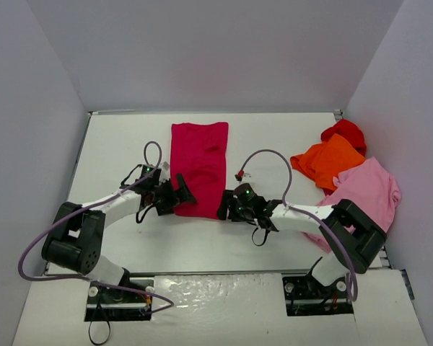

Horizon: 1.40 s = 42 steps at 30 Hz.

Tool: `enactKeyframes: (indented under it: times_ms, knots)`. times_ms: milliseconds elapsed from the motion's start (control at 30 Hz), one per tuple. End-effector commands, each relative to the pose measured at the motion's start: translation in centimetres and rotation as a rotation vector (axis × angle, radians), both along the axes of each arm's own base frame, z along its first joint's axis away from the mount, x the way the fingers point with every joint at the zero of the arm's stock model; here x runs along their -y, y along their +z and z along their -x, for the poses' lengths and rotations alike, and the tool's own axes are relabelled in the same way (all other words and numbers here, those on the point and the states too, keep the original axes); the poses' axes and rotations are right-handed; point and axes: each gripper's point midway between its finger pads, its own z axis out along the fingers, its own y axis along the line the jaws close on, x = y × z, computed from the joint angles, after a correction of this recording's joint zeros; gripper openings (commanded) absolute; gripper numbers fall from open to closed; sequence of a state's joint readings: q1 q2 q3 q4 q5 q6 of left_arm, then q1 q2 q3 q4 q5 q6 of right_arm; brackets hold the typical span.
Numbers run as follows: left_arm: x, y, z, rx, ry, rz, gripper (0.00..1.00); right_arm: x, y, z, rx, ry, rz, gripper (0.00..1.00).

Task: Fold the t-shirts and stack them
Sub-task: Grab one side of the 2/3 rectangular tshirt with both arms

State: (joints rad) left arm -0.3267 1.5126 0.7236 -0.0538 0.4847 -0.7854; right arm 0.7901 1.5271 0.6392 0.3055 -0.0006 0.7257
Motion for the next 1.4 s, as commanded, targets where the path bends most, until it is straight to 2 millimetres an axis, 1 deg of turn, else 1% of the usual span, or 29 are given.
enactKeyframes:
  times_ms: [0,100,167,200,233,267,333,367,400,467,533,700,767,833,933,1033,1233,1367]
  knots:
    - [-2.2,-4.3,2.8,-0.121,0.006,-0.122,0.97,-2.1,-1.5,0.6,-0.071,0.015,-0.141,0.59]
    - [-2.3,-4.5,3.0,-0.128,0.004,-0.128,0.97,-3.1,-3.2,0.8,-0.117,0.036,-0.160,0.58]
    - [-2.4,-4.5,3.2,-0.131,0.004,-0.131,0.97,-3.6,-3.8,0.8,-0.121,0.045,-0.173,0.58]
    - [-2.4,-4.7,3.3,-0.134,0.001,-0.132,0.97,-3.5,-4.7,0.9,-0.140,0.047,-0.160,0.56]
    - [-2.4,-4.8,3.4,-0.138,0.001,-0.133,0.97,-3.5,-4.9,1.0,-0.146,0.047,-0.156,0.49]
    - [-2.5,-4.9,3.6,-0.142,0.001,-0.133,0.97,-3.5,-5.1,1.0,-0.151,0.049,-0.153,0.39]
    - [-2.5,-4.9,3.8,-0.148,-0.003,-0.131,0.97,-3.4,-5.1,1.2,-0.157,0.054,-0.146,0.14]
    - [-2.4,-4.9,4.0,-0.154,-0.007,-0.125,0.97,-3.1,-5.1,1.3,-0.159,0.054,-0.129,0.07]
    - [-2.4,-4.9,4.2,-0.156,-0.008,-0.123,0.97,-2.7,-4.9,1.3,-0.155,0.046,-0.110,0.01]
    - [-2.3,-4.6,4.5,-0.160,-0.014,-0.108,0.97,-2.3,-4.3,1.1,-0.130,0.055,-0.083,0.00]
    - [-2.1,-4.1,4.6,-0.149,-0.014,-0.093,0.96,-2.1,-3.1,0.9,-0.105,0.051,-0.072,0.00]
    - [-1.6,-2.7,4.7,-0.128,-0.015,-0.046,0.80,-1.7,-1.4,1.2,-0.086,0.058,-0.068,0.00]
    - [-1.5,-1.9,4.9,-0.118,-0.012,-0.034,0.68,-1.6,-0.7,1.4,-0.079,0.056,-0.073,0.01]
    - [-1.5,-1.3,4.8,-0.102,-0.010,-0.028,0.60,-1.6,-0.2,1.5,-0.072,0.057,-0.081,0.02]
    - [-1.6,-0.6,4.9,-0.088,-0.006,-0.028,0.54,-1.7,0.2,1.6,-0.063,0.053,-0.092,0.03]
    - [-1.6,-0.5,5.1,-0.090,-0.003,-0.025,0.54,-1.9,0.2,1.6,-0.063,0.058,-0.091,0.06]
    - [-1.9,-1.2,5.6,-0.106,0.017,-0.028,0.71,-2.4,-0.6,2.1,-0.077,0.074,-0.079,0.06]
    - [-1.8,-1.6,5.2,-0.097,0.034,-0.017,0.74,-2.8,-0.7,2.1,-0.076,0.081,-0.081,0.06]
